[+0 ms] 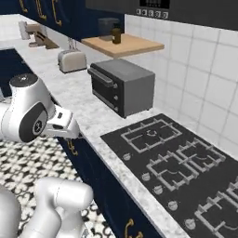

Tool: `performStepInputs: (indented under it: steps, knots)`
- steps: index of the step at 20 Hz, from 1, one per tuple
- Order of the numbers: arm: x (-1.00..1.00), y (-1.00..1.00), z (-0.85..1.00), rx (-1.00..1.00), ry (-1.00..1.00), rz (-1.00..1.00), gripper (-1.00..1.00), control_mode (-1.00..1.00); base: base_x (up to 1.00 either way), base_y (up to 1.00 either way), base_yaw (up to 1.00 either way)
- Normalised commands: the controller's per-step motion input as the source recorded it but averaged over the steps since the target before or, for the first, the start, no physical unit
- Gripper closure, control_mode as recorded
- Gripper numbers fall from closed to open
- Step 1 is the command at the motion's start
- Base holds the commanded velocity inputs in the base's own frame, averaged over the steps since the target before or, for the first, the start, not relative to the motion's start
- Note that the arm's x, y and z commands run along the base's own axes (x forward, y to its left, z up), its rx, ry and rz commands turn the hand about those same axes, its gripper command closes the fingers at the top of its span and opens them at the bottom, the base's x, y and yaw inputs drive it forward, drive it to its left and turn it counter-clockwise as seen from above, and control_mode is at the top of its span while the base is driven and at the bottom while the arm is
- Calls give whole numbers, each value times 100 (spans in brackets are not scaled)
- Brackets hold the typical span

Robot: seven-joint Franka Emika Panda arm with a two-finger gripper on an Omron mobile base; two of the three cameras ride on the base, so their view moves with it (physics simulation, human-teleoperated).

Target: Navigate to the dishwasher.

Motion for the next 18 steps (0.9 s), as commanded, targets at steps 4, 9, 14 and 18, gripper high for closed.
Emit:
performStepInputs:
  steps: [4, 9, 14, 18]
  knots:
    - [0, 0, 0, 0, 0, 0, -100, 100, 0, 57, 78]
    - [0, 0, 0, 0, 0, 0, -100, 100, 2, 42, 81]
    - [0, 0, 0, 0, 0, 0, -100, 100, 94, 39, 48]
    - [0, 0, 0, 0, 0, 0, -100, 100, 100, 28, 10]
